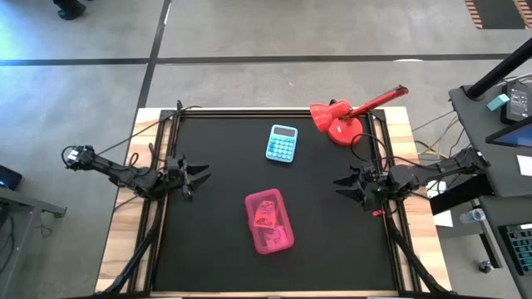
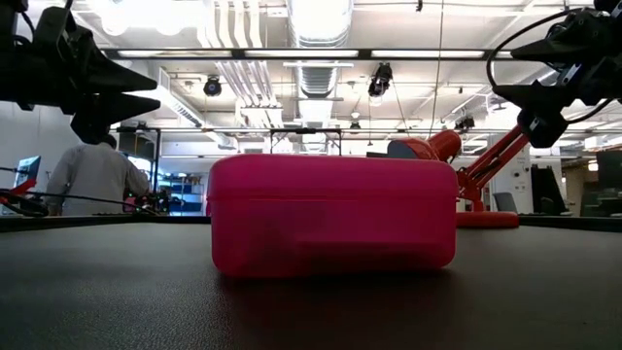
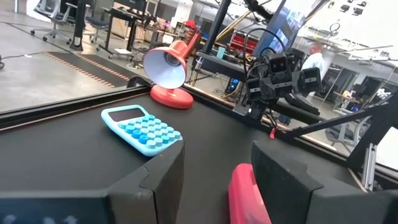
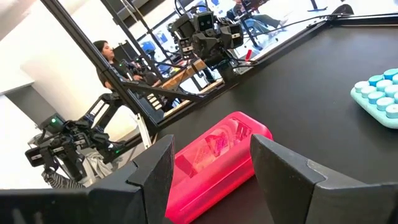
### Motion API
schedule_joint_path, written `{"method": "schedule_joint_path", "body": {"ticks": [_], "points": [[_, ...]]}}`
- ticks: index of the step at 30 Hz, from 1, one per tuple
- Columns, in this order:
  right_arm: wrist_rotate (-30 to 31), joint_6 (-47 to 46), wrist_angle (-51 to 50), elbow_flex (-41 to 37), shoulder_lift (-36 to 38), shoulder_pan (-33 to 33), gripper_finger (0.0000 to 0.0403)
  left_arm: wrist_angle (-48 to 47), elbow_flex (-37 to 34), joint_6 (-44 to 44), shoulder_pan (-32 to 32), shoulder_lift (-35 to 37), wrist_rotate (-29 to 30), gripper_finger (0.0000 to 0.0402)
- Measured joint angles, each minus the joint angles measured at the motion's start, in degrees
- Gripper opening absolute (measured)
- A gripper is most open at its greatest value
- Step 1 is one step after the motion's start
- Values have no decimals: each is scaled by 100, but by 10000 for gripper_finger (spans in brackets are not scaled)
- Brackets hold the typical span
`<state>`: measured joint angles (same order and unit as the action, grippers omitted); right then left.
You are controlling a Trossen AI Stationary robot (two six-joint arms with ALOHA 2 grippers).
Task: Pack school essentials
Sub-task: Return to Home Position
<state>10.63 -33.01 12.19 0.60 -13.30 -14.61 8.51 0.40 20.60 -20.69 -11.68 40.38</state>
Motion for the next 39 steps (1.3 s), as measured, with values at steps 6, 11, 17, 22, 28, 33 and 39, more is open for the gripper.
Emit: {"method": "schedule_joint_path", "body": {"ticks": [6,11,17,22,28,33,39], "points": [[0,0,2,0,0,0,201,-1,-1,0,0,-76,-22,169],[0,0,2,0,0,0,201,0,-2,0,-2,-121,-22,169],[-1,0,-16,0,-2,0,201,-1,-2,0,-2,-166,-20,169],[-2,0,-17,-2,-3,0,201,-2,-2,0,-2,-195,-17,169],[-2,0,-17,-2,-2,0,201,-2,-4,0,-2,-197,-17,169],[-2,0,-15,-2,-2,0,201,-1,-4,0,-2,-196,-15,169],[-2,0,-16,-2,-2,0,201,-2,-4,0,-2,-197,-13,169]]}}
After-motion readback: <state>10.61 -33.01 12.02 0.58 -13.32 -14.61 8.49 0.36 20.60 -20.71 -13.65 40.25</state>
